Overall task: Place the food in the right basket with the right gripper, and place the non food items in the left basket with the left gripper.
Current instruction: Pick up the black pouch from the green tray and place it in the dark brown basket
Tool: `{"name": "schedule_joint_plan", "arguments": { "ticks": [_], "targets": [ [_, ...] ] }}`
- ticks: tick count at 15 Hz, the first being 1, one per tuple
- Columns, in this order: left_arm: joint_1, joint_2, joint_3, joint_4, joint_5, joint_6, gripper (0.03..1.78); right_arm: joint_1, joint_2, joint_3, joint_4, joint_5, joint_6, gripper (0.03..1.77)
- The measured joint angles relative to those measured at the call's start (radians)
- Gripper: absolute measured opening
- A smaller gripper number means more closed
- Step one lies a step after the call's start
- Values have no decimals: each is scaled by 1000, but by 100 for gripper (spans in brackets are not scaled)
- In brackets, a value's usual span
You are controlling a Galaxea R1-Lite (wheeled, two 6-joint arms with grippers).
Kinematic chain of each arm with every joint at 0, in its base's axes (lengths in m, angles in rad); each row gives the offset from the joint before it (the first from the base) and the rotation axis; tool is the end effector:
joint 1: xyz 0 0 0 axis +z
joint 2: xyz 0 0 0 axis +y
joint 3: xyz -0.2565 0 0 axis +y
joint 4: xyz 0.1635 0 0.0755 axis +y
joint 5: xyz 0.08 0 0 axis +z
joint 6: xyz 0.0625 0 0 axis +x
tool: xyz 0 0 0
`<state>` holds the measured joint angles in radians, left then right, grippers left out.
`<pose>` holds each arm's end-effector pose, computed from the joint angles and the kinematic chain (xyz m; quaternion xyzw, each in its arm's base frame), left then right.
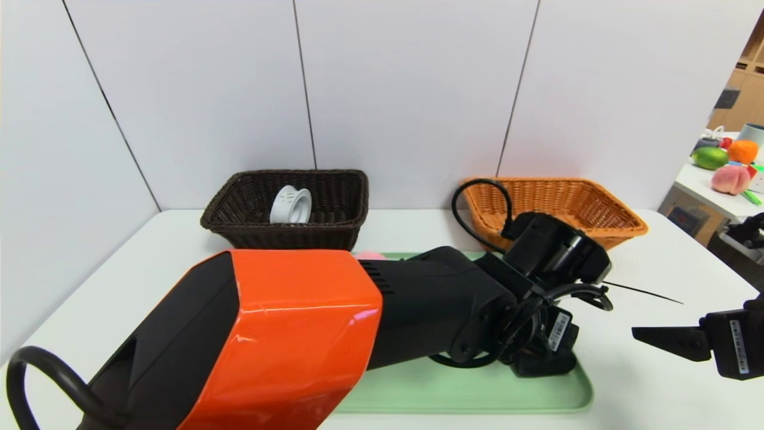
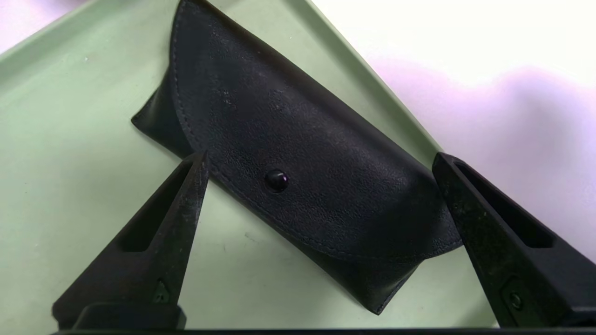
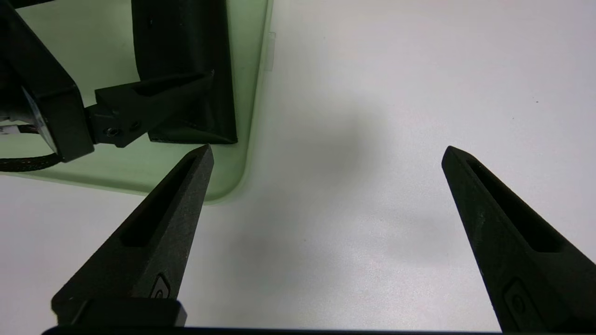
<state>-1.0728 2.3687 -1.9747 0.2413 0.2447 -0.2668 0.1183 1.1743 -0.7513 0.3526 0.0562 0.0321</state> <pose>0.2410 -0.4116 0.1026 0.0738 0.2956 -0.3459 0.8874 0.1810 0.0250 0.1386 0.0031 0.3792 0.0746 0.9223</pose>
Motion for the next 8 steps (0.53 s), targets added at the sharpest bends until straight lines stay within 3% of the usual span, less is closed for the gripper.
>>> {"name": "schedule_joint_plan", "arguments": {
  "ticks": [8],
  "targets": [
    [5,11,-1,35,10,25,169,4,-6,0,0,0,0,170]
  ]
}}
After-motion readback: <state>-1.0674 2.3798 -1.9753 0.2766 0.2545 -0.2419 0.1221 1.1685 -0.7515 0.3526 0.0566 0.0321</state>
